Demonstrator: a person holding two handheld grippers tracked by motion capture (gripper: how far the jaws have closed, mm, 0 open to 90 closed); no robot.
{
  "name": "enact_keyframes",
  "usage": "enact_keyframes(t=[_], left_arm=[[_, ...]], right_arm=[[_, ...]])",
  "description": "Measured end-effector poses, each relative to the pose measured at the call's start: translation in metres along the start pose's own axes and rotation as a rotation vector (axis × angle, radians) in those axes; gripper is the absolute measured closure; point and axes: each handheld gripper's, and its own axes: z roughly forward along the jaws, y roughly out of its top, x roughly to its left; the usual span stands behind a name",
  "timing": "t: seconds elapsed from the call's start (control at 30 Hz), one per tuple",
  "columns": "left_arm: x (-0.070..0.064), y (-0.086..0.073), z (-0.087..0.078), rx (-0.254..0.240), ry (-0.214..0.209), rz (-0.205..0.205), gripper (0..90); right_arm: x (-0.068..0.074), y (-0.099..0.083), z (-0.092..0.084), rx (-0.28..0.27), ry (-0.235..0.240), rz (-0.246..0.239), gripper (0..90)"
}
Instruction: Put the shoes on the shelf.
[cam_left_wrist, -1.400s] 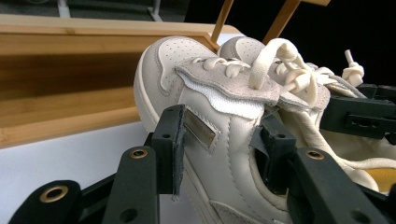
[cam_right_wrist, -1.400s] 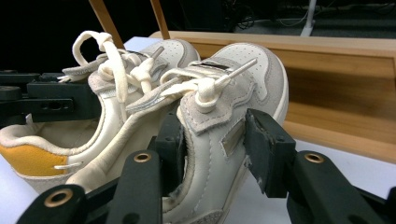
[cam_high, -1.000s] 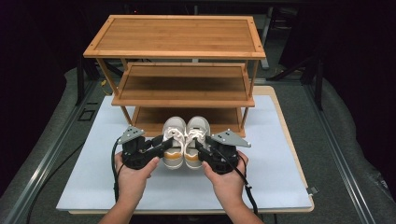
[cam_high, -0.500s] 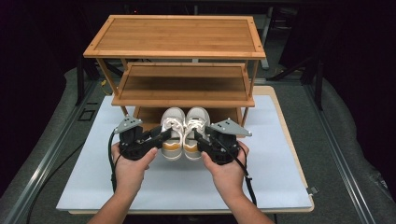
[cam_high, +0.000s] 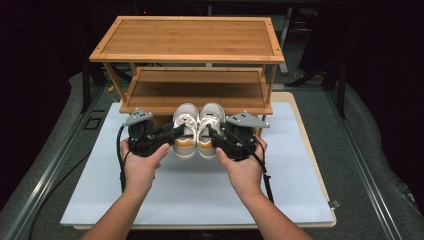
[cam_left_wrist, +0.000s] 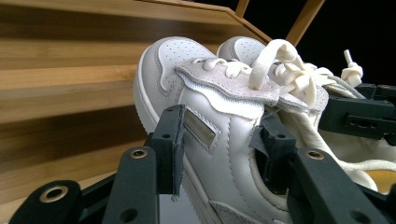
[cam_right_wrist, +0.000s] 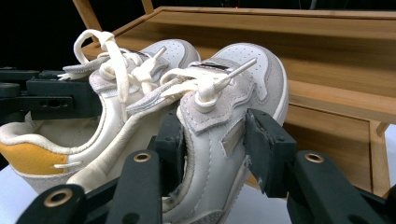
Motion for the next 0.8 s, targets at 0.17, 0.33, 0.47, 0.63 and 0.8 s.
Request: enact_keyframes(t=[0.17, 0.33, 0.47, 0.63, 0.8], left_arm=[[0.005, 0.007, 0.007, -0.01, 0.002, -0.009, 58.5], [0.013, 0.016, 0.016, -0.012, 0.007, -0.005, 58.6], [0.015, 0.018, 0.02, -0.023, 0.009, -0.009, 58.7], [0.021, 0.027, 0.029, -0.015, 0.004, -0.021, 58.7], [0.026, 0.041, 0.039, -0.019, 0.012, -0.006, 58.7]], right_arm=[[-0.004, 0.006, 0.007, -0.004, 0.012, 0.009, 59.2], [-0.011, 0.013, 0.019, -0.016, 0.006, 0.017, 59.2], [-0.013, 0.015, 0.024, -0.021, 0.009, 0.015, 59.2], [-0.019, 0.024, 0.032, -0.012, 0.004, 0.025, 59.1], [-0.026, 0.031, 0.042, -0.034, 0.007, 0.044, 59.2]])
